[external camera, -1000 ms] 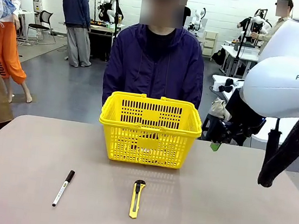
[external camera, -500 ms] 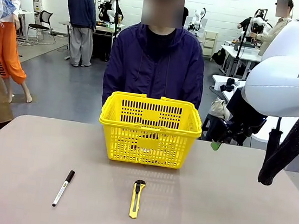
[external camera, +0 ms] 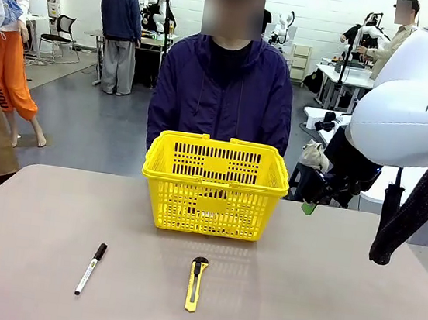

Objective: Place the items the person wants into the basket.
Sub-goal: Pick up the item the person points to and place it in the Market Basket.

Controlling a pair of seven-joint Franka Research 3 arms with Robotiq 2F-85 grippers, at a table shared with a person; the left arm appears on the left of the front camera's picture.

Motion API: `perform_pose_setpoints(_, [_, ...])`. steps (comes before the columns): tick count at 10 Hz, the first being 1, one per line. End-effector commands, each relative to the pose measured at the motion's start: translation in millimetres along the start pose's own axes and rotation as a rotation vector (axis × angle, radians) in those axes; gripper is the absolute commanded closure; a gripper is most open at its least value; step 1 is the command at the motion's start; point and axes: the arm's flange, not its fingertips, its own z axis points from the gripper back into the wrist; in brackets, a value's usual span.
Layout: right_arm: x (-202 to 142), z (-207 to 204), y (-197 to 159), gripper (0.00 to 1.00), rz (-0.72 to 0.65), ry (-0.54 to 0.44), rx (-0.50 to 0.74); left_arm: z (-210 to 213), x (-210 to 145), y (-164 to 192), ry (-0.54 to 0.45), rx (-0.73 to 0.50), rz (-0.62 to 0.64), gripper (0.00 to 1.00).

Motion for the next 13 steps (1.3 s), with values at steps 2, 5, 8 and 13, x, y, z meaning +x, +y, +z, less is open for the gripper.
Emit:
perform_pose_setpoints(2, [-1, 1, 2, 0.00, -0.009, 0.005, -0.007, 2, 1, 0, -0.011, -0.012, -0.003, 0.00])
perform_pose_setpoints(5, [-1, 1, 2, 0.00, -0.009, 0.005, -0.007, 2, 1, 0, -0.011, -0.012, -0.003, 0.00])
perform_pose_setpoints(8, [-1, 1, 2, 0.00, -0.009, 0.005, -0.007, 2, 1, 0, -0.011, -0.012, -0.003, 0.00])
perform_pose_setpoints(13, [-63, 78, -52, 0.00, 0.119, -0.121, 0.131, 2, 1, 0, -0.011, -0.012, -0.003, 0.00])
